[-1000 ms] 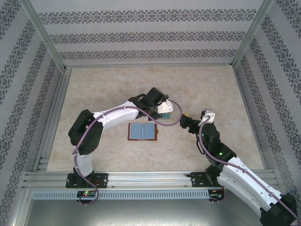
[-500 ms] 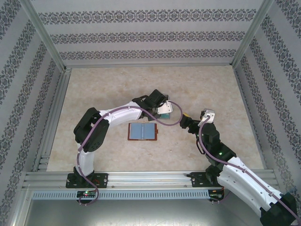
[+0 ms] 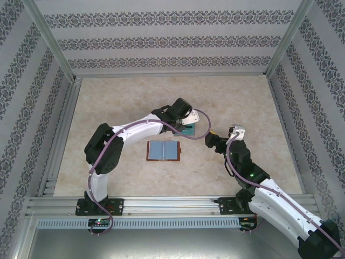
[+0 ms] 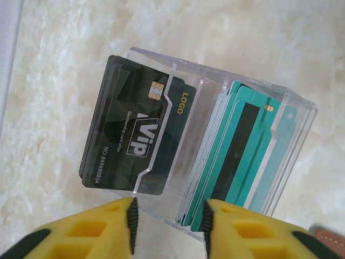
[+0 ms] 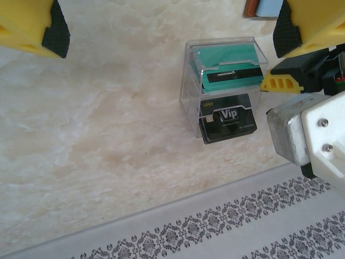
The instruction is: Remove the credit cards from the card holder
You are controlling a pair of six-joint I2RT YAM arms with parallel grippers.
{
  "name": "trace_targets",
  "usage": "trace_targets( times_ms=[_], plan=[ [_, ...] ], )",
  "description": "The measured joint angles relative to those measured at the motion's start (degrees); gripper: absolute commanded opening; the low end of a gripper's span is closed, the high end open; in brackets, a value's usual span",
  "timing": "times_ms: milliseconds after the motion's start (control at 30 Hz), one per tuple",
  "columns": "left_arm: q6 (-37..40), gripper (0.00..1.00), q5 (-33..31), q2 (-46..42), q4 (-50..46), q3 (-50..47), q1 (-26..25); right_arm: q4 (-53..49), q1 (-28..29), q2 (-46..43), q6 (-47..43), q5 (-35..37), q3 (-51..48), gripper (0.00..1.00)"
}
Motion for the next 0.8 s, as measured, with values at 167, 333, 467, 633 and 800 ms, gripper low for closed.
trace_targets(
  times_ms=[167, 333, 467, 633, 800],
  plan=[
    [-5.4, 0.61, 1.6, -3.0, -0.2, -1.1, 0.6, 0.0, 0.0, 0.1, 0.0, -0.6, 0.0, 0.98],
    [-13.8, 0.72, 4.1, -12.9, 0.1, -7.0, 2.6, 0.5, 0.0, 1.6, 0.0, -1.9, 0.0, 0.98],
    [-21.4, 0.85, 5.0, -20.7, 1.2, -12.9, 4.2, 0.7, 0.0, 4.0, 0.0, -3.0, 0.1, 0.98],
    [-32.5, 0.99, 3.8, -28.4, 1.3, -20.1, 4.9, 0.6, 0.0, 7.5, 0.0, -4.3, 0.9, 0.98],
    [-44.2, 0.99, 1.2, -35.2, 1.6, -27.5, 4.9, 1.1, 0.0, 10.2, 0.0, -5.2, 2.8, 0.98]
  ],
)
